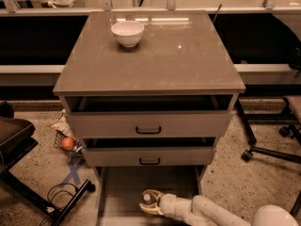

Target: Pick water bottle from bottom drawer and place on counter

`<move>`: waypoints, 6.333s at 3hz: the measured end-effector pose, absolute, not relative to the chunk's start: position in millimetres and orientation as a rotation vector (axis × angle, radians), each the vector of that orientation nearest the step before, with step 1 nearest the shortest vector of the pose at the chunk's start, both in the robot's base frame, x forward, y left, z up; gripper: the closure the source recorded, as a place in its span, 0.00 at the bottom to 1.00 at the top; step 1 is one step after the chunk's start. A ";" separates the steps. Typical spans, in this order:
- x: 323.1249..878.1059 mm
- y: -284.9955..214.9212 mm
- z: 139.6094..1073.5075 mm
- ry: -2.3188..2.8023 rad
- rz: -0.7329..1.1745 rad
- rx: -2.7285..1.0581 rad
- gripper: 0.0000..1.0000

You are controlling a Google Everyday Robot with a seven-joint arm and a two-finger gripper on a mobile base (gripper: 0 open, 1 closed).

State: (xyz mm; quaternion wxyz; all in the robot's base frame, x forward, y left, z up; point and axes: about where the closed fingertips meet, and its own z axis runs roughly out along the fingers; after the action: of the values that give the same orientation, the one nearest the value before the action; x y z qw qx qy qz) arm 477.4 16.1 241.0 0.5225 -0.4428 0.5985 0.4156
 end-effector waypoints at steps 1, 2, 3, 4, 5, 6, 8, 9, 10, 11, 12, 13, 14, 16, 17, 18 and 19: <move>477.4 16.1 241.1 1.433 0.995 -1.060 1.00; 477.4 16.1 241.1 1.434 0.995 -1.060 1.00; 477.4 16.1 241.2 1.434 0.995 -1.060 1.00; 477.4 16.1 241.2 1.434 0.995 -1.060 1.00; 477.4 16.1 241.2 1.434 0.995 -1.060 0.82; 477.4 16.1 241.3 1.434 0.995 -1.060 0.51; 477.4 16.1 241.3 1.434 0.995 -1.060 0.05; 477.1 17.4 241.5 1.432 0.997 -1.060 0.00; 476.8 18.3 241.5 1.432 0.999 -1.061 0.03; 476.4 20.0 241.7 1.430 1.002 -1.061 0.26; 475.8 22.0 242.0 1.428 1.006 -1.061 0.49; 485.1 24.3 281.2 1.447 0.988 -1.065 0.80; 491.6 29.1 331.1 1.472 0.943 -1.078 1.00; 503.0 22.2 476.2 1.458 0.987 -0.921 1.00; 503.2 18.2 533.8 1.440 0.982 -0.880 1.00; 501.8 10.4 577.7 1.437 0.979 -0.894 1.00; 501.8 10.4 577.7 1.437 0.979 -0.894 1.00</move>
Offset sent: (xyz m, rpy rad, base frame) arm 0.0234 -0.0127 0.1459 -0.0945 -0.0121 -0.1287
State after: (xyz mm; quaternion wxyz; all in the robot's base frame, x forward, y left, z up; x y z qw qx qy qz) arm 501.8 10.4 577.7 0.5590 -0.3791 0.6094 0.4153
